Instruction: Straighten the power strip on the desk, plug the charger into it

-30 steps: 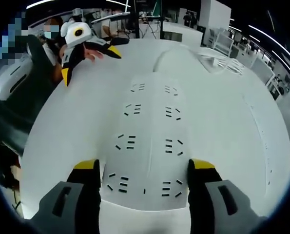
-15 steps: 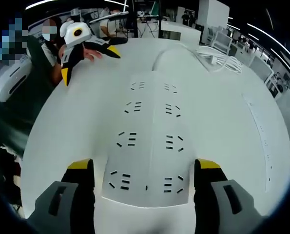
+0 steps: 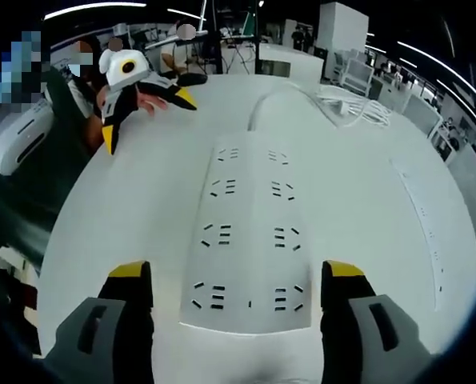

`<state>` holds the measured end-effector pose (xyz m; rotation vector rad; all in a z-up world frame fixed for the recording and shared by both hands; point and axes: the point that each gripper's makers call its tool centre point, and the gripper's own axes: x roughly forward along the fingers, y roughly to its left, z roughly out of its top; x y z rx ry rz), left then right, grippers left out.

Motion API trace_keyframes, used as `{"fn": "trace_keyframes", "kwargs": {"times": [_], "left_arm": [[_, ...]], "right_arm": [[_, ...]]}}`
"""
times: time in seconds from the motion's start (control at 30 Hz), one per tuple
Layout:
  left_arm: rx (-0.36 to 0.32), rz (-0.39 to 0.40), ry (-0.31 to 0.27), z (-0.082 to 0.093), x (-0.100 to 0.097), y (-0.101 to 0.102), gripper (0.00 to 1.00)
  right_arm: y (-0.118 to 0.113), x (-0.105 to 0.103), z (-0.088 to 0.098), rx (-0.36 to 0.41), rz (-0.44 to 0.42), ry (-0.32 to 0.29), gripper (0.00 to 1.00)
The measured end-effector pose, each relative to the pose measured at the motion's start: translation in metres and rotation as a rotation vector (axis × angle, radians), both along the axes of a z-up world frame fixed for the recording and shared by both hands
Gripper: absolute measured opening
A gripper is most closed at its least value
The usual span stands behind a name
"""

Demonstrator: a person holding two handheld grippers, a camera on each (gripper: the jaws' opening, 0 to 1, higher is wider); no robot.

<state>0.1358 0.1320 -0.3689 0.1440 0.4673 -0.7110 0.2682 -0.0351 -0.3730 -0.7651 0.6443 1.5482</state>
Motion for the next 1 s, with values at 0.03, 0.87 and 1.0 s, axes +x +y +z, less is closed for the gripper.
{"fn": "trace_keyframes", "kwargs": {"times": [0.03,0.87,1.0], "left_arm": [[-0.001,-0.001,0.000,0.000,0.000,0.000,1.00],[0.003,-0.010,-0.003,0.002,-0.001,-0.004,1.00],[0.003,-0.009,-0.005,0.003,-0.001,-0.005,1.00]], "right_arm": [[0.000,0.000,0.001,0.005,-0.003,0.000,0.87],[-0.006,-0.012,0.014,0.074,-0.038,0.002,0.91],[-0.008,-0.013,0.018,0.089,-0.044,0.000,0.91]]}}
